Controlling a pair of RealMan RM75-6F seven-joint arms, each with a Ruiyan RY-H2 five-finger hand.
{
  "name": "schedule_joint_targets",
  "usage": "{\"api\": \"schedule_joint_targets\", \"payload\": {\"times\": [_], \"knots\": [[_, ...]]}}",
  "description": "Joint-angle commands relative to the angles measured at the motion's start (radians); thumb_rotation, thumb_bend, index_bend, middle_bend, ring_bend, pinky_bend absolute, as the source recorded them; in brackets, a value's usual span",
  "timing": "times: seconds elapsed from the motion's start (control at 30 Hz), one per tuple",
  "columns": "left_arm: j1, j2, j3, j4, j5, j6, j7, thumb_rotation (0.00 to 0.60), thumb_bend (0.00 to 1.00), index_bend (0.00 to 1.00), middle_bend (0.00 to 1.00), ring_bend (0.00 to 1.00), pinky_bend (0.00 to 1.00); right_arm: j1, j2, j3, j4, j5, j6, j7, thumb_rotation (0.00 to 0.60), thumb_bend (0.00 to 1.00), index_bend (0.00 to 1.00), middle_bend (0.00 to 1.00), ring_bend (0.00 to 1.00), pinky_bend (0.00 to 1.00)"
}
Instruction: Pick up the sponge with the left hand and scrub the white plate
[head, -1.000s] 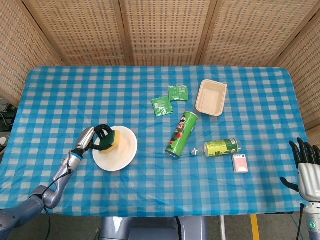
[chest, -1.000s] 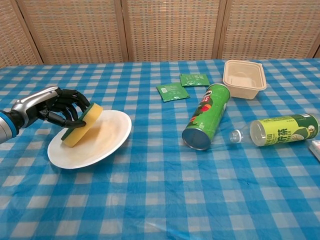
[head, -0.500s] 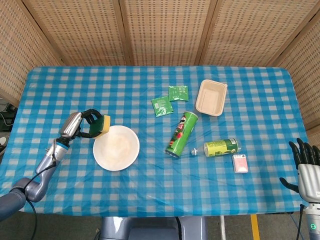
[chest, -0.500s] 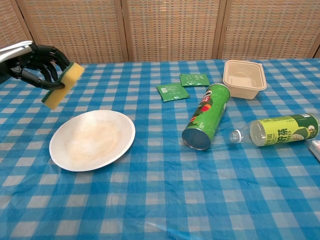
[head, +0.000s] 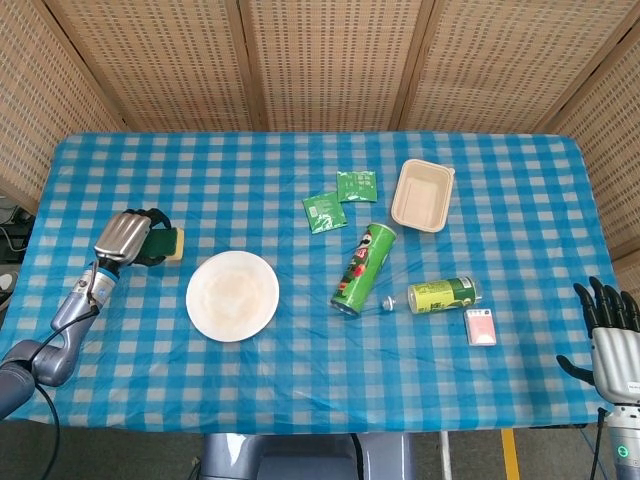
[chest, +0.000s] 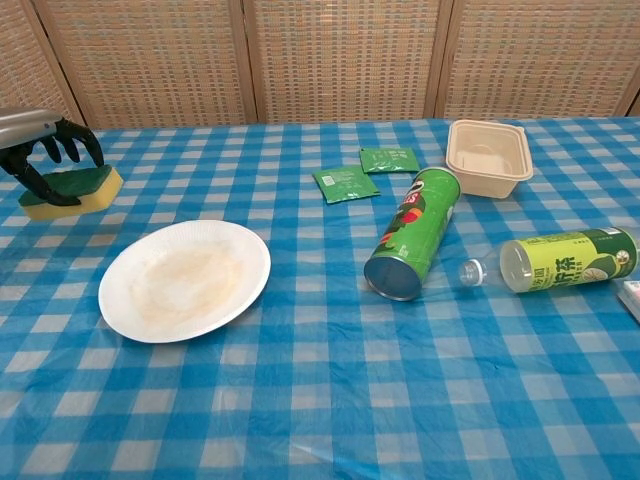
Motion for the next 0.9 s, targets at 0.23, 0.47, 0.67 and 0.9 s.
{"api": "schedule_joint_targets", "payload": {"times": [0.23,0.47,0.67,0.9], "knots": [[0.007,0.014,-0.025,-0.059,-0.088,0.003,0.215,0.600,0.00,0.00,0.00,0.00,0.01,-0.001,0.001,-0.001,-0.002,-0.001,0.000,0.001,0.600,0.00,0.00,0.00,0.00,0.00],[0.085,0.160,-0.059,-0.304,-0.100,0.136,0.181,0.600,0.00,0.00,0.00,0.00,0.00,-0.004,0.006,-0.006,-0.011,-0.018,0.009,0.007,0.600,0.00,0.00,0.00,0.00,0.00],[0.225,0.317,-0.045,-0.580,-0.127,0.311,0.236,0.600,0.00,0.00,0.00,0.00,0.00,-0.008,0.008,-0.010,-0.014,-0.032,0.019,0.013,0.600,0.00,0.00,0.00,0.00,0.00],[0.435,0.435,0.033,-0.918,-0.141,0.590,0.411,0.600,0.00,0.00,0.00,0.00,0.00,-0.011,0.007,-0.019,-0.010,-0.060,0.031,0.020,0.600,0.00,0.00,0.00,0.00,0.00]]}}
